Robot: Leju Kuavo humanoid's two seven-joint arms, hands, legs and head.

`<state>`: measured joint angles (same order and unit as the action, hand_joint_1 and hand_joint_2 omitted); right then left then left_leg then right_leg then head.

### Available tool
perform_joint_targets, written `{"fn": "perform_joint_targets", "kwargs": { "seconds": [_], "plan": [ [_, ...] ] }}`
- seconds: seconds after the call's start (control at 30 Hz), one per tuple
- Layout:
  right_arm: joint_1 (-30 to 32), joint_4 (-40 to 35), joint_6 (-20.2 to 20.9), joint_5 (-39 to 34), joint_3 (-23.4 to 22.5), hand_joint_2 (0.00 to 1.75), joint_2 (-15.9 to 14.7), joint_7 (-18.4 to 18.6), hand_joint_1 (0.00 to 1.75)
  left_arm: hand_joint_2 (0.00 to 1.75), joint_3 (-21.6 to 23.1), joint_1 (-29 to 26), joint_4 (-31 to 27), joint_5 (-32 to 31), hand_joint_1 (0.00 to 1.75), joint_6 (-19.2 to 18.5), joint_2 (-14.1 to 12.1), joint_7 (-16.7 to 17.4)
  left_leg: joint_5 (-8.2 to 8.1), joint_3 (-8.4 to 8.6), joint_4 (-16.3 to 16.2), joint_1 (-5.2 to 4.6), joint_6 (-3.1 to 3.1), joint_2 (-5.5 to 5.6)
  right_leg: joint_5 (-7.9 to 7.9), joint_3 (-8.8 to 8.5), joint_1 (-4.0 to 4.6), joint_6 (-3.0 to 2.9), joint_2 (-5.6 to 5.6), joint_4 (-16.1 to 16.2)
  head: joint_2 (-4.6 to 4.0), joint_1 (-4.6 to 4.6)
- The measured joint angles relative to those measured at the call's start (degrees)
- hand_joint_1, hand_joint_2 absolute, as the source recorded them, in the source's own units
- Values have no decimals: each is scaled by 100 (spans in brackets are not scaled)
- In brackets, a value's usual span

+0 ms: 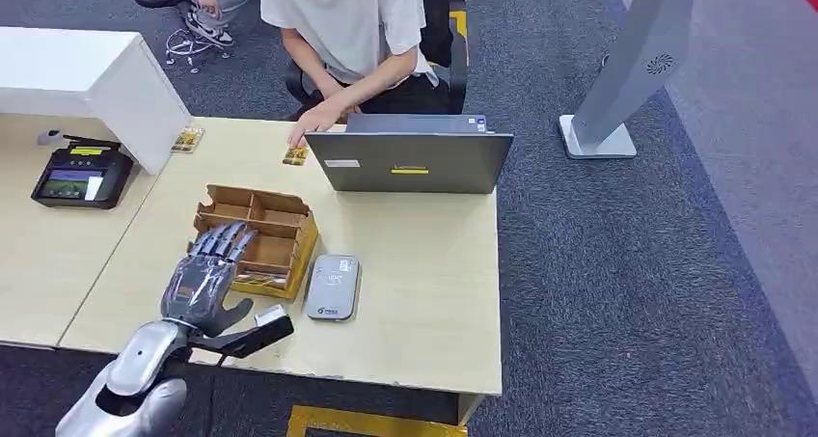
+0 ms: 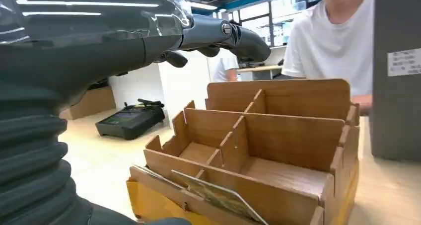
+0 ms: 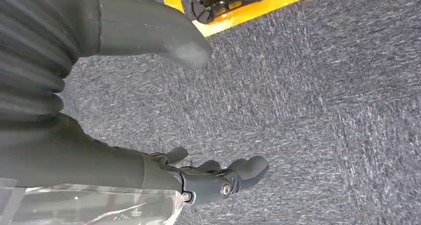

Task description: Pass the card to the sensor for recognition and then transmit it.

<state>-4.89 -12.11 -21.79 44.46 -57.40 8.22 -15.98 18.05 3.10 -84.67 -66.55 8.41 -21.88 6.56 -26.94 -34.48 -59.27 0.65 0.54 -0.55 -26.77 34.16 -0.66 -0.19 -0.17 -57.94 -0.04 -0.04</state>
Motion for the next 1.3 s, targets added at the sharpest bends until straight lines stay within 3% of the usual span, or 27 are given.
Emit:
{"fn": "perform_joint_targets", "kwargs": {
  "seconds": [0.7, 1.3],
  "plan": [
    [-1, 0, 2, 101, 28, 175, 0, 35, 0, 175, -334, 1, 326, -79, 0, -13, 387, 101, 0, 0, 0, 0, 0, 1, 0, 1, 0, 0, 0, 0, 0, 0],
    [-103, -2, 133, 129, 68, 175, 0, 2, 0, 175, -334, 230, 1053, -94, 0, -98, 701, -258, 0, 1, -1, 0, 0, 1, 0, 1, 0, 0, 0, 0, 0, -2]
  ]
}}
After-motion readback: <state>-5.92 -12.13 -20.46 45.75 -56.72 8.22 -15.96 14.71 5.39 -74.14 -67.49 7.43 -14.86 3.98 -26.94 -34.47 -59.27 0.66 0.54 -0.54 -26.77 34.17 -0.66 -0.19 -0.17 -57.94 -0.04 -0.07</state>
